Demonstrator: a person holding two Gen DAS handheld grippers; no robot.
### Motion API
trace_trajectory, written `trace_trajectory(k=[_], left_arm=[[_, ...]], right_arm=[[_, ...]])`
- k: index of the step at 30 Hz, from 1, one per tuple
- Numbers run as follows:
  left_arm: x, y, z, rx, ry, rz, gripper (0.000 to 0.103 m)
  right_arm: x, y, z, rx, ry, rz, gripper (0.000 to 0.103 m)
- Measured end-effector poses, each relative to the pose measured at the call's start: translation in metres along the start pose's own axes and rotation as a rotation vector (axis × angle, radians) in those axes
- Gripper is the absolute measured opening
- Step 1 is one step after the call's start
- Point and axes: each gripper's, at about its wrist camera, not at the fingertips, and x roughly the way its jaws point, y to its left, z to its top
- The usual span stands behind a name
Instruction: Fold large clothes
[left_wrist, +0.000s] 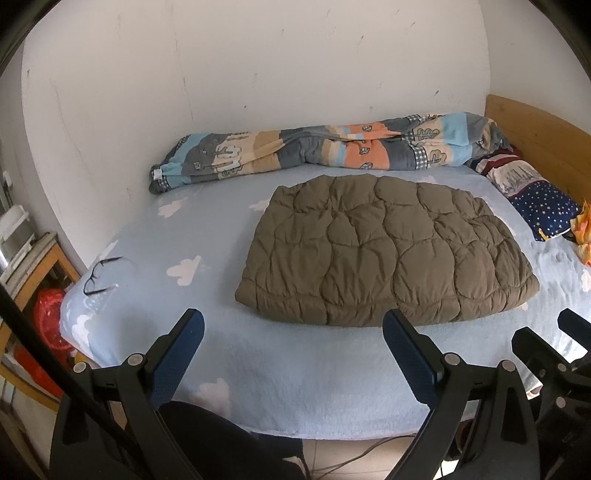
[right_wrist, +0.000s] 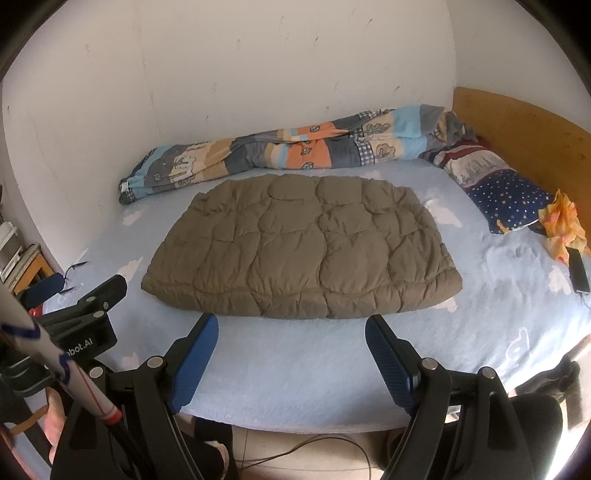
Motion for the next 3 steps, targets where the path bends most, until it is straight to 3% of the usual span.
trace_trajectory(k=[3], left_arm=[[0.0049, 0.0024, 0.0015, -0.004, -0.002, -0.011, 0.097]], right_arm=[[0.0020, 0.0013, 0.0011, -0.006, 0.004, 0.003, 0.086]])
